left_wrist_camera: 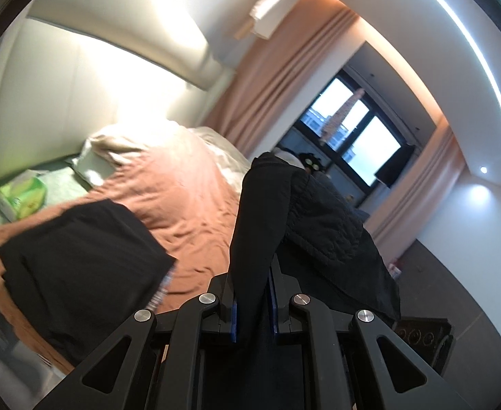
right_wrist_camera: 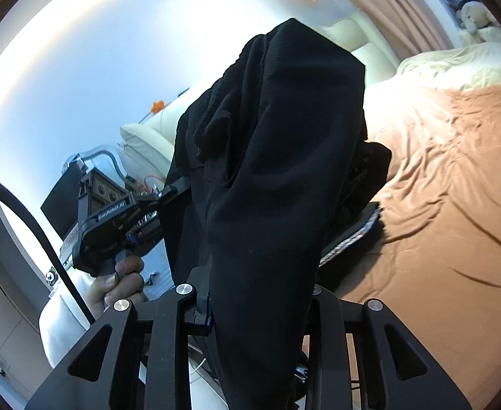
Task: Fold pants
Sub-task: 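Lift the folded pants with both grippers and carry them toward the headboard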
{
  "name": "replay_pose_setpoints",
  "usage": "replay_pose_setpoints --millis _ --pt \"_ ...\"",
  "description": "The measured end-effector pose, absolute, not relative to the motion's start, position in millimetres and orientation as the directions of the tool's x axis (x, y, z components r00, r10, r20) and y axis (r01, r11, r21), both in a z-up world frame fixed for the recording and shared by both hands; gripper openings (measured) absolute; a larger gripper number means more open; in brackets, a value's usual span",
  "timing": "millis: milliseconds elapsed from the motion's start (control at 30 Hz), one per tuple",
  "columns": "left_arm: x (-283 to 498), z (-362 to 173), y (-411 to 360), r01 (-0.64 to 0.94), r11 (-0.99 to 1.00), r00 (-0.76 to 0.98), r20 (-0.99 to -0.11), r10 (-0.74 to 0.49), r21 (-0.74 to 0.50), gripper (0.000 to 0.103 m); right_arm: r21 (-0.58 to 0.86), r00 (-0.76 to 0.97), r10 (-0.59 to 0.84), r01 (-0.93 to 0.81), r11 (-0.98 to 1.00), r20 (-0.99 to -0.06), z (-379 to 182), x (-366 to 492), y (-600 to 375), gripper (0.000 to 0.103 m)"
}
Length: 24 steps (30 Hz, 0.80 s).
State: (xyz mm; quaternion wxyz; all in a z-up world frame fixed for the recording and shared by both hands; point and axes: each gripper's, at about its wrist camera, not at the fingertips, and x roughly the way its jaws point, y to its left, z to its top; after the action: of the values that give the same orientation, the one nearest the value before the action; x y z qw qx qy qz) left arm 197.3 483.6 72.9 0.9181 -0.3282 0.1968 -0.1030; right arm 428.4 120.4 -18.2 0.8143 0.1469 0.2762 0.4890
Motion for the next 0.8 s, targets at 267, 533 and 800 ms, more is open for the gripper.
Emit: replay_pose_setpoints --millis 267,533,800 --pt "207.9 69.2 542.8 -0.013 0.778 0.920 -0.312 -0.237 -0.628 0.014 0.507 0.311 0.896 -0.742 0.438 -0.317 -25.7 465.5 188.5 0.025" --pt "243.2 73.8 588.0 -0.094 0.809 0.908 -0.383 -0.170 -0.581 0.014 0.532 0.300 0.903 -0.733 0.425 -0.307 -35.0 507.6 245.4 0.025" --pt "284.1 51.0 621.6 -0.170 0.817 0.878 -0.461 -0.128 -0.551 0.014 0.609 0.285 0.910 -0.678 0.412 -0.299 -59.4 538.1 284.9 0.025"
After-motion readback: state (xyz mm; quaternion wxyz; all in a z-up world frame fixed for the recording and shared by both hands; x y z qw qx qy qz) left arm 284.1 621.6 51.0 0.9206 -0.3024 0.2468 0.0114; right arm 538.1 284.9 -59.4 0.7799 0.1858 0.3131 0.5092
